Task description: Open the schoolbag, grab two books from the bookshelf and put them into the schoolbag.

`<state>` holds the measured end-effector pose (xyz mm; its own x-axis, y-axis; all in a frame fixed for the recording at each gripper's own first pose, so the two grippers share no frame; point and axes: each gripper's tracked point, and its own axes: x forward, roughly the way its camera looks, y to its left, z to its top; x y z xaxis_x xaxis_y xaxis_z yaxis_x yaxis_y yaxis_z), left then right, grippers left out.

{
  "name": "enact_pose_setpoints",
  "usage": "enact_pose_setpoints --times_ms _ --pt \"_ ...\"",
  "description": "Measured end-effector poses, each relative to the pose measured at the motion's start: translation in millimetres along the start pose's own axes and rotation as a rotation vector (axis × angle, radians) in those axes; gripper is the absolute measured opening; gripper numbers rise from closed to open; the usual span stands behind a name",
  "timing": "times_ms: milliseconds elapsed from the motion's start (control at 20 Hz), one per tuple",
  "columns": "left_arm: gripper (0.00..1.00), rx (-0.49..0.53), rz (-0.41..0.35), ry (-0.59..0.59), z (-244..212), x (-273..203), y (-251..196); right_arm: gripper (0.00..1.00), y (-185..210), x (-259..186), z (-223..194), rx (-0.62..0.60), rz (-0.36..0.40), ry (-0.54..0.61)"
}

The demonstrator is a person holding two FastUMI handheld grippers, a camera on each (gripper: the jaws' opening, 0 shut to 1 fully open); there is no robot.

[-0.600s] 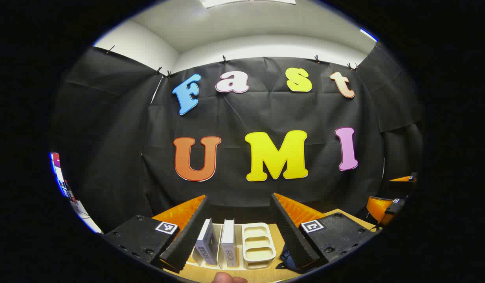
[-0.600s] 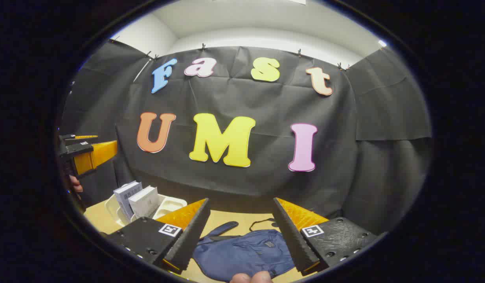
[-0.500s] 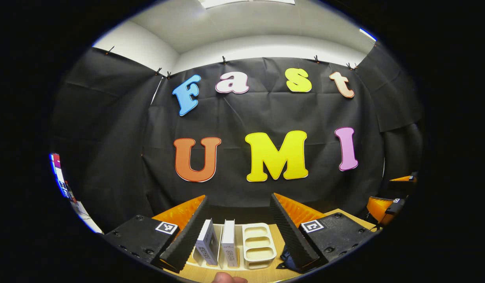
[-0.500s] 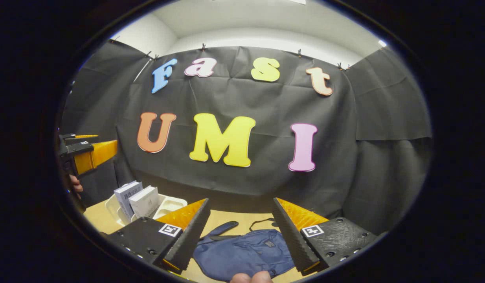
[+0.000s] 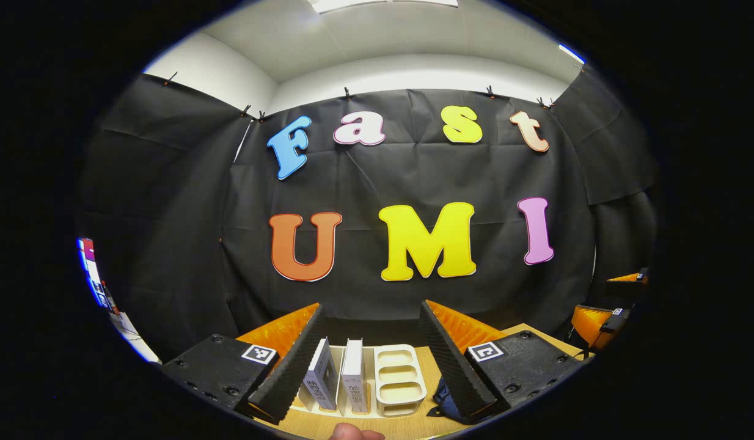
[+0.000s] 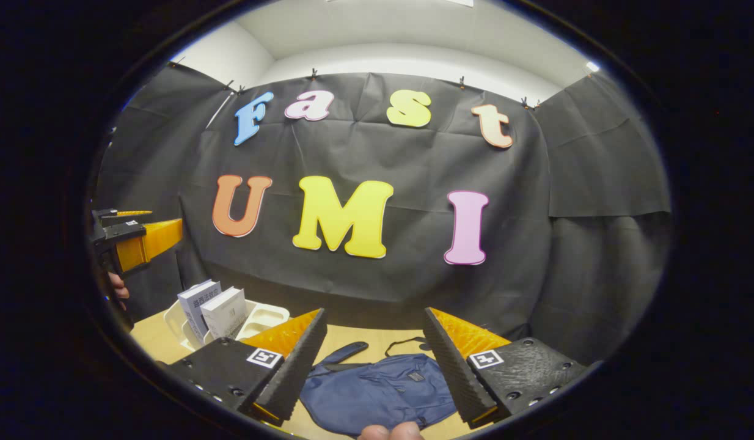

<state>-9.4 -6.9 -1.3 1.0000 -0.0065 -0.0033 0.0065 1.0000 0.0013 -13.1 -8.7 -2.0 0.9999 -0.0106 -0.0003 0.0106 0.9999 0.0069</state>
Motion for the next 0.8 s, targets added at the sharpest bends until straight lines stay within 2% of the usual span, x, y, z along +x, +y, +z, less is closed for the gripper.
enact_pose_setpoints --times_ms 350,400,650,750,800 --pt "0.98 0.018 0.003 -0.006 1 -6 6 0.98 3 0 -2 0.017 0.002 -0.011" --pt "0.98 0.019 0.005 -0.010 4 -7 9 0.95 5 1 -4 0.017 0.005 -0.009" --pt "0.98 0.014 0.024 -0.016 7 -8 18 0.95 12 1 -9 -0.011 0.031 0.006" --pt "0.98 0.013 0.030 -0.019 7 -7 21 0.92 11 -1 -14 -0.028 0.041 0.014" --pt "0.98 0.010 0.031 -0.020 6 -7 21 0.95 10 -3 -18 -0.037 0.044 0.021"
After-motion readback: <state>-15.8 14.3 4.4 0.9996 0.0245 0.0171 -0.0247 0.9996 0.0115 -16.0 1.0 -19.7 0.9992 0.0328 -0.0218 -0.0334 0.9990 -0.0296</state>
